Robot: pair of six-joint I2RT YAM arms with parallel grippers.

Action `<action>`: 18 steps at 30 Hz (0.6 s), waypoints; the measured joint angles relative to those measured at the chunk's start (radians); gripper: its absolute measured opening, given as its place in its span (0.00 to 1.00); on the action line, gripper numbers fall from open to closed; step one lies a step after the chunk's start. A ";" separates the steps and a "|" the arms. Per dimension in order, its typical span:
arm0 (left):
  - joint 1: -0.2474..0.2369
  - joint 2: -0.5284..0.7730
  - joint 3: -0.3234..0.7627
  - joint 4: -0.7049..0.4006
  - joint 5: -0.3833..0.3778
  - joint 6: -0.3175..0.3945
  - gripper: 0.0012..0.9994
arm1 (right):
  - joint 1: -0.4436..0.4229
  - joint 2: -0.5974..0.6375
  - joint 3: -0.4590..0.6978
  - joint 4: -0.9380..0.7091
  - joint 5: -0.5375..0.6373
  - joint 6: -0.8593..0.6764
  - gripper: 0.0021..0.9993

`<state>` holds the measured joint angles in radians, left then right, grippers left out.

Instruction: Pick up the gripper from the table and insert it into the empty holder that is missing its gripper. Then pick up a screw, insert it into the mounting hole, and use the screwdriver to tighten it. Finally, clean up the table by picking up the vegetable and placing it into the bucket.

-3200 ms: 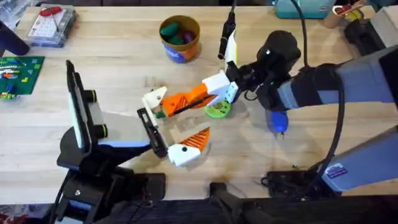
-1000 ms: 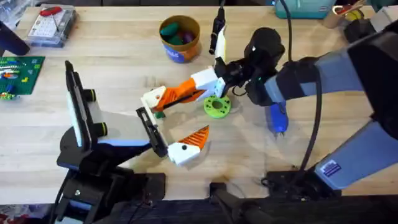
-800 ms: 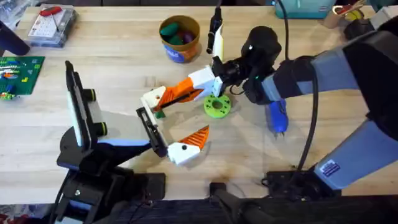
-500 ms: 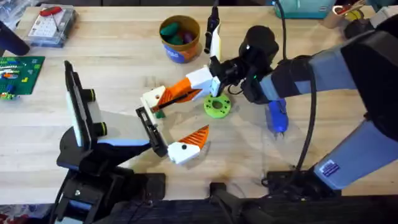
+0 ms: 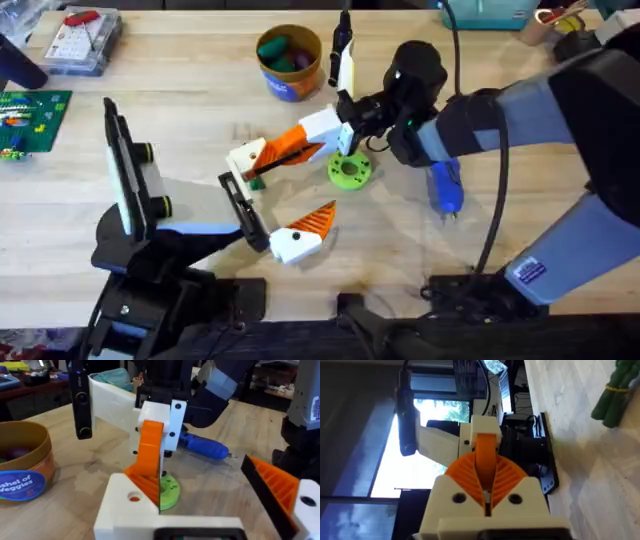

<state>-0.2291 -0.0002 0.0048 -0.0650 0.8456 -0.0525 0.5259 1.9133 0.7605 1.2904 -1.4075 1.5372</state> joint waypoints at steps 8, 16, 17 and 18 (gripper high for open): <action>0.000 0.000 0.000 0.000 0.006 0.004 1.00 | 0.010 0.005 0.000 -0.010 0.004 -0.001 0.94; 0.000 0.000 0.000 0.000 0.008 0.004 1.00 | 0.011 0.005 0.000 -0.011 0.004 0.000 0.99; 0.000 0.000 0.000 0.000 0.007 0.004 1.00 | 0.011 0.005 0.000 -0.011 0.004 0.000 1.00; 0.000 0.000 0.000 0.000 0.007 0.004 1.00 | 0.011 0.005 0.000 -0.011 0.004 -0.001 0.99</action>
<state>-0.2295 -0.0002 0.0048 -0.0647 0.8528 -0.0486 0.5365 1.9182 0.7605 1.2797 -1.4032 1.5365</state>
